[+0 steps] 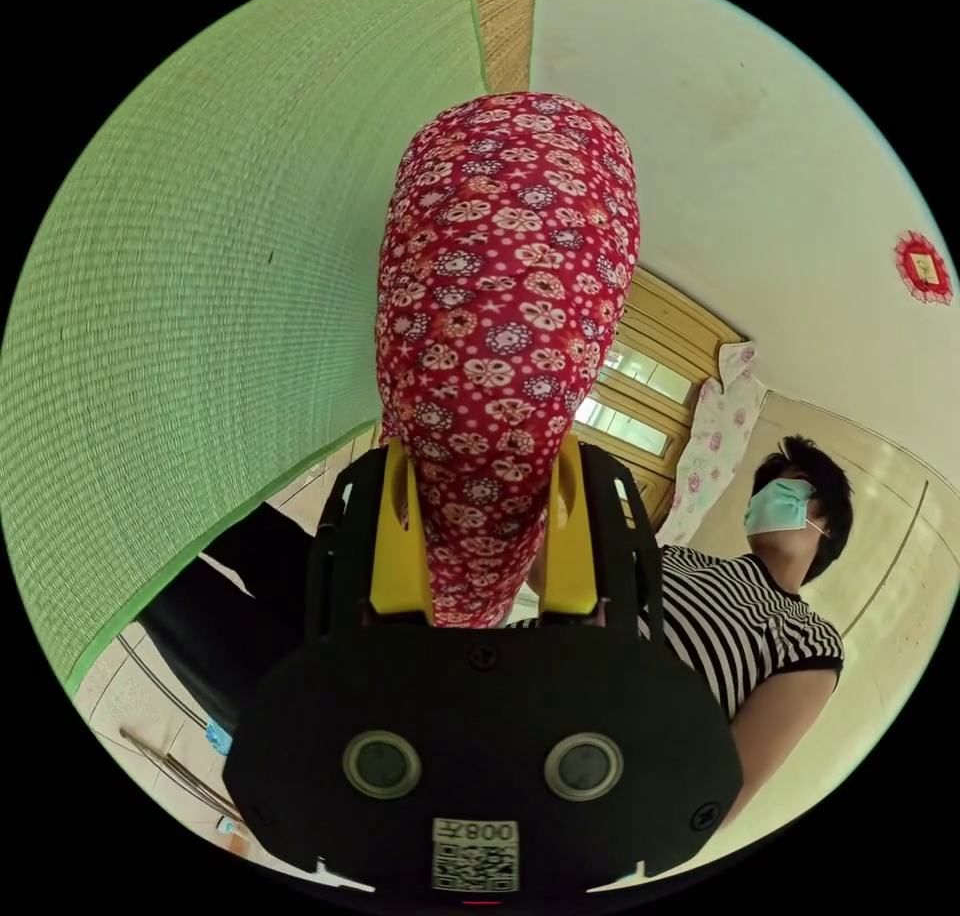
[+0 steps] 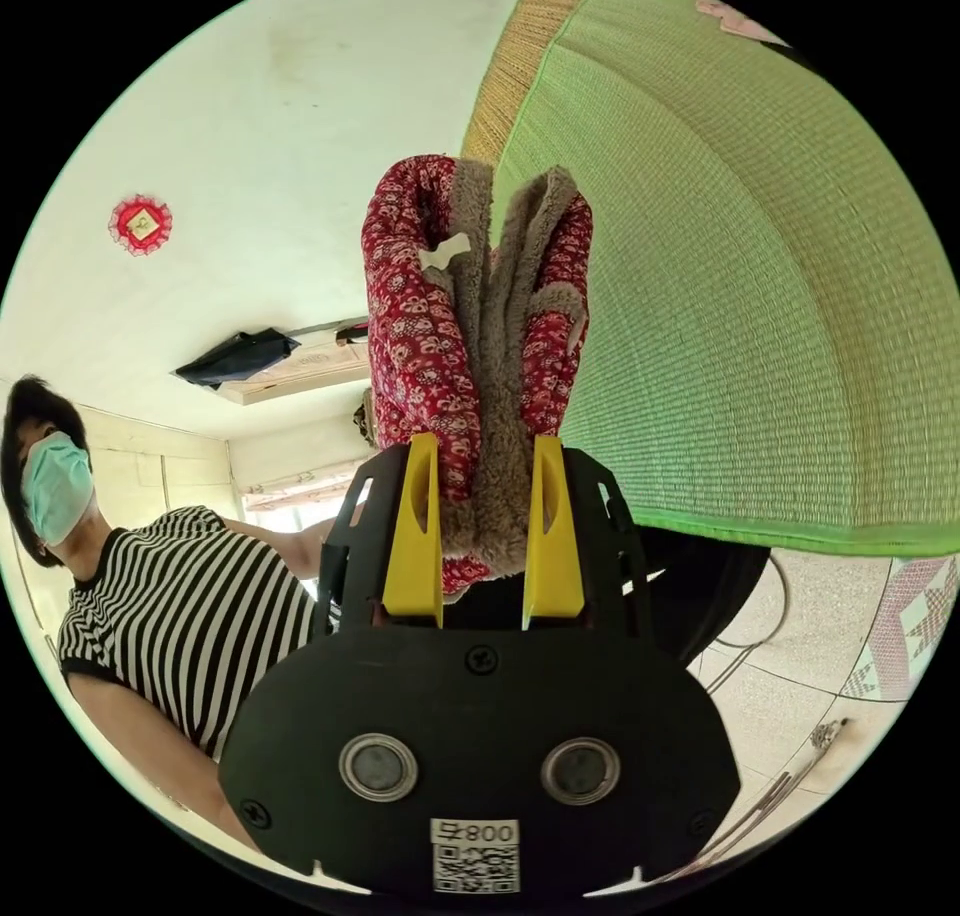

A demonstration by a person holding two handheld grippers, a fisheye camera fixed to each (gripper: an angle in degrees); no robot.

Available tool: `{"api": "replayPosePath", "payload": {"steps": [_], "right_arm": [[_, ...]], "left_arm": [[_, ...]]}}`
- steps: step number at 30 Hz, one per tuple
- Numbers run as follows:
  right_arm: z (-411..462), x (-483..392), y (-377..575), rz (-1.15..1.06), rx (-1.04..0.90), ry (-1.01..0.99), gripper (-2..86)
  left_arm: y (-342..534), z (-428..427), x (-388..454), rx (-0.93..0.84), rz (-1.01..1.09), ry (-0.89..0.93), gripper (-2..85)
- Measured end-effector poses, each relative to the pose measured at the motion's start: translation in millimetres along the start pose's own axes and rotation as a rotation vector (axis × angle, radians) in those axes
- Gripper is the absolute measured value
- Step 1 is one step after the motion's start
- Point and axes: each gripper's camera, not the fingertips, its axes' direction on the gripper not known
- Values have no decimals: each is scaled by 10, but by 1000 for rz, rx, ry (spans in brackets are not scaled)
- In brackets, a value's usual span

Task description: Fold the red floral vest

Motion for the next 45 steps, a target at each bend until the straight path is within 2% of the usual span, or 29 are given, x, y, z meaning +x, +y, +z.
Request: {"api": "replayPosePath", "payload": {"steps": [8, 14, 21, 27, 32, 45], "right_arm": [[-1099, -1513, 726, -133, 147, 77, 133], [-1933, -2308, 1144, -201, 224, 89, 132], [-3061, -2816, 1468, -266, 257, 62, 133], [-4492, -3124, 1581, -345, 220, 44, 132], [-5793, -3603, 1755, -396, 271, 99, 131], [-7473, -4356, 1340, -358, 337, 118, 132]], "left_arm": [[95, 833, 923, -119, 156, 15, 183], [116, 1635, 1613, -181, 251, 4, 183], [151, 2865, 2301, -185, 316, -38, 183], [128, 4239, 2843, -133, 375, -67, 184], [-25, 5384, 3285, -145, 397, -29, 185], [-920, 7482, 4300, -210, 423, -9, 186]]}}
